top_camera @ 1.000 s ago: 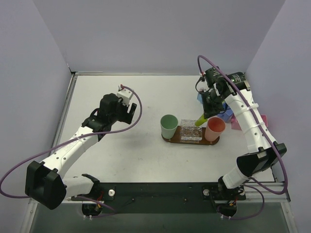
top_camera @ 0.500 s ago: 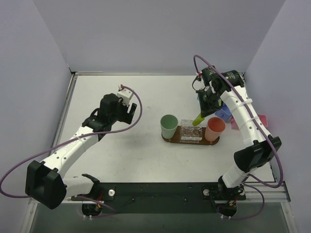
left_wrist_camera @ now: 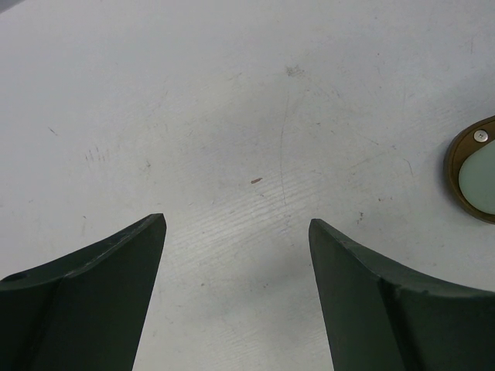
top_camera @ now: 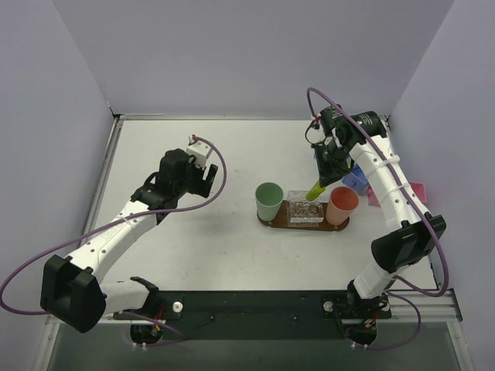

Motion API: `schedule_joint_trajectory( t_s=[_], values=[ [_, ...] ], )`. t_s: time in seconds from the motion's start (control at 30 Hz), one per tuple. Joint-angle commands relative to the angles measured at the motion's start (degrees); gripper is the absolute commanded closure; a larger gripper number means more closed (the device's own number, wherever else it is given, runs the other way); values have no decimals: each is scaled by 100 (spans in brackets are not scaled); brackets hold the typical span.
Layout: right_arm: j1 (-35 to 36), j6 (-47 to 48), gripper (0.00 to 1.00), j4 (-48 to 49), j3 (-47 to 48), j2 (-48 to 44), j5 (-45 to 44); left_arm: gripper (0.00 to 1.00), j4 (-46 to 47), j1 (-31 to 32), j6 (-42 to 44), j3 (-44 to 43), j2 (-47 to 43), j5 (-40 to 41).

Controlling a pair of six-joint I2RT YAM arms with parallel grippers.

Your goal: Prepare toiletry sets of a toothbrush and toothpaste on the tray

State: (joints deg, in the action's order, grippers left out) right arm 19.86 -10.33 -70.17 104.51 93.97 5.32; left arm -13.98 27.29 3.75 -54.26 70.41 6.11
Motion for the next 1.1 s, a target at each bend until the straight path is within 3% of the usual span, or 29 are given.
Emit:
schedule_joint_trajectory(
  t_s=[0.0, 1.07],
  values=[
    [-26, 57, 100, -111, 61, 147, -49, 14, 88, 13, 91, -155, 25, 84],
    [-26, 136, 100, -58, 166, 956, -242, 14, 106, 92, 161, -137, 16, 189]
  ],
)
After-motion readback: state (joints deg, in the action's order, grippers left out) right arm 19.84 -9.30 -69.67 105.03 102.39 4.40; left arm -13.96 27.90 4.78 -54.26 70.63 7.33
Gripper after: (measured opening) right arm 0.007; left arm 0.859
